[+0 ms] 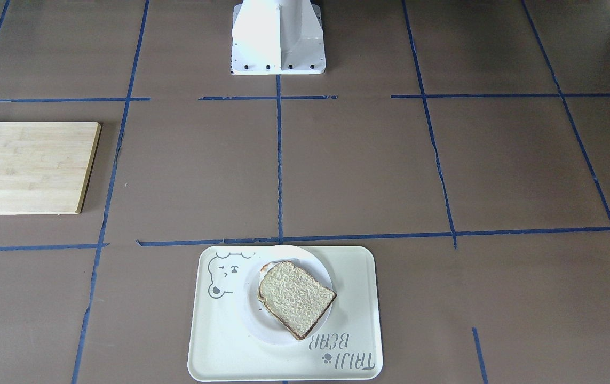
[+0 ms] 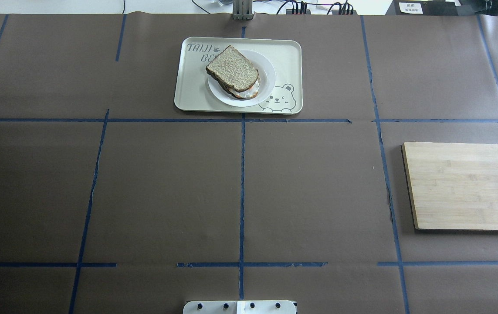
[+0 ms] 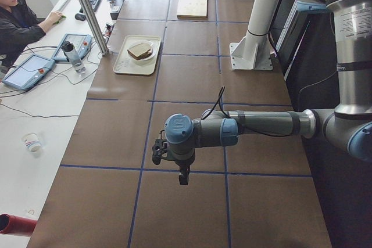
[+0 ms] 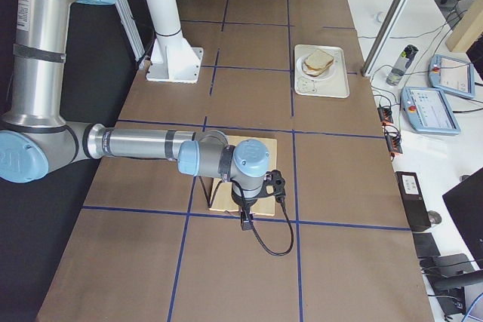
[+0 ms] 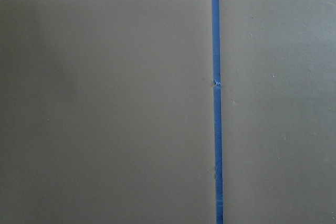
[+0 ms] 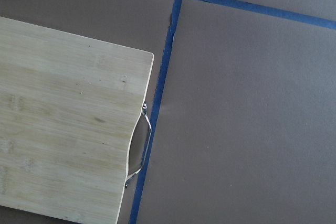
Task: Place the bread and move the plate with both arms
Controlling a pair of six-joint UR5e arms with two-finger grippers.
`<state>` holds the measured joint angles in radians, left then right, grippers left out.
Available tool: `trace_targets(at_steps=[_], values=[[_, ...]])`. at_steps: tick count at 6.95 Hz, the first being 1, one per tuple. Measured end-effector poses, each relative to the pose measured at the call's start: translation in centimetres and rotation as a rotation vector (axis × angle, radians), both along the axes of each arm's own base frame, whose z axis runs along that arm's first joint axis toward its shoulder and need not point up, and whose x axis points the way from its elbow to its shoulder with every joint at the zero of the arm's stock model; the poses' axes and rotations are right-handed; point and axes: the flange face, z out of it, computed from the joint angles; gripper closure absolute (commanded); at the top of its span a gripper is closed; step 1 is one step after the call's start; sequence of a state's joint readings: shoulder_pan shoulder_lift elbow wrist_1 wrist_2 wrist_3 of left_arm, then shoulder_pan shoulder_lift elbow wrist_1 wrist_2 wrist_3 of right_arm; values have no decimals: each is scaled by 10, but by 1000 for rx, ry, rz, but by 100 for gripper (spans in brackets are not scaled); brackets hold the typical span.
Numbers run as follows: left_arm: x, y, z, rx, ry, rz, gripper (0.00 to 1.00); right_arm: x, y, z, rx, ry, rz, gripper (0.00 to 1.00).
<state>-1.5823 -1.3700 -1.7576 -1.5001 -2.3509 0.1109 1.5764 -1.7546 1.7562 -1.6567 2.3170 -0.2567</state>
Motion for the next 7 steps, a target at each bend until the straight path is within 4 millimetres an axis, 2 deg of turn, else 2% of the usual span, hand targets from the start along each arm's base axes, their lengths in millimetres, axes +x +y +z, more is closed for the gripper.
trace_targets(at_steps=[7], values=[[0,-2,-6,14,-1,1,0,0,0,1,-3,1,0,0]])
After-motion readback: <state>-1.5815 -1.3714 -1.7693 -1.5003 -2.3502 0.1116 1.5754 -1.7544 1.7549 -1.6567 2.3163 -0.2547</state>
